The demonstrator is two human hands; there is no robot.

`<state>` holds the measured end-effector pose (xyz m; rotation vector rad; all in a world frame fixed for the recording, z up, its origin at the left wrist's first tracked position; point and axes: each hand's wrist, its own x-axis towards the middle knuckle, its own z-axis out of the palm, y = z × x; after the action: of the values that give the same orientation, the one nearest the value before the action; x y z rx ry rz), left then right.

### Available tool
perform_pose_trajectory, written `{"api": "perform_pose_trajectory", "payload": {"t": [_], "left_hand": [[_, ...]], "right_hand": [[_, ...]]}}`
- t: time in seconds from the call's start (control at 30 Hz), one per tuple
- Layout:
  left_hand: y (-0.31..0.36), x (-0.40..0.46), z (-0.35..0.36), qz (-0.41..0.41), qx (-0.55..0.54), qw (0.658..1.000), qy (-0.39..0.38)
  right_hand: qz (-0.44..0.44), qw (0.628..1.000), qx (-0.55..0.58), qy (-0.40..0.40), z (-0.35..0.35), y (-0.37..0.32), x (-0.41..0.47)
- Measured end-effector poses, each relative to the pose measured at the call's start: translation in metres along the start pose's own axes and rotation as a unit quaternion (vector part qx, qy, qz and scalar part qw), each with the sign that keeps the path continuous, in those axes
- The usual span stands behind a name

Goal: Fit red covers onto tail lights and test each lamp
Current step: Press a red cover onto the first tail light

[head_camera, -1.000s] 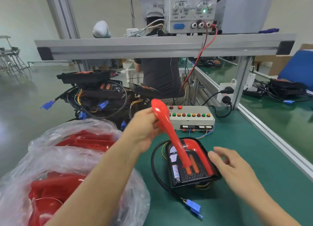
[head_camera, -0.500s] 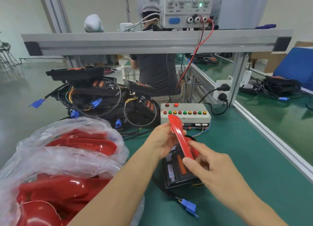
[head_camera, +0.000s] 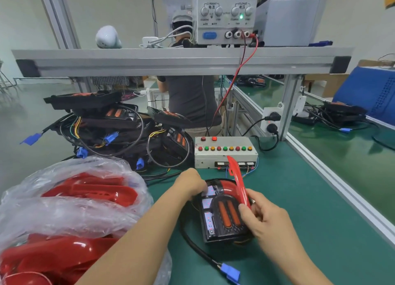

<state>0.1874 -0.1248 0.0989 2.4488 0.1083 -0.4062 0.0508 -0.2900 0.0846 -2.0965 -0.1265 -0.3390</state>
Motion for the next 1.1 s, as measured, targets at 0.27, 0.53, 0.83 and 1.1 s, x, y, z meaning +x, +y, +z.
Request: {"api": "perform_pose_trajectory", "payload": {"t": [0.27,0.53,0.83,1.1], "left_hand": [[0.013,-0.006,0.016,-0.079,-0.414,0.906,-0.03],[0.008,-0.014,0.015,-0.061,-0.63,0.771,-0.065],[0.006,-0.012,0.019,-0.059,-0.648,0.755,-0.083],[0.004,-0.012,0.023,-0.026,-0.644,0.758,-0.104]], "right_hand": [[-0.014,0.998,-0.062,0.006,-0.004,-0.004,-0.007],[-0.217,0.91,-0.349,0.054,0.014,-0.025,-0.015],[-0.172,0.886,-0.426,0.059,0.024,-0.011,-0.006],[-0.181,0.871,-0.453,0.051,0.04,-0.013,-0.003]]}}
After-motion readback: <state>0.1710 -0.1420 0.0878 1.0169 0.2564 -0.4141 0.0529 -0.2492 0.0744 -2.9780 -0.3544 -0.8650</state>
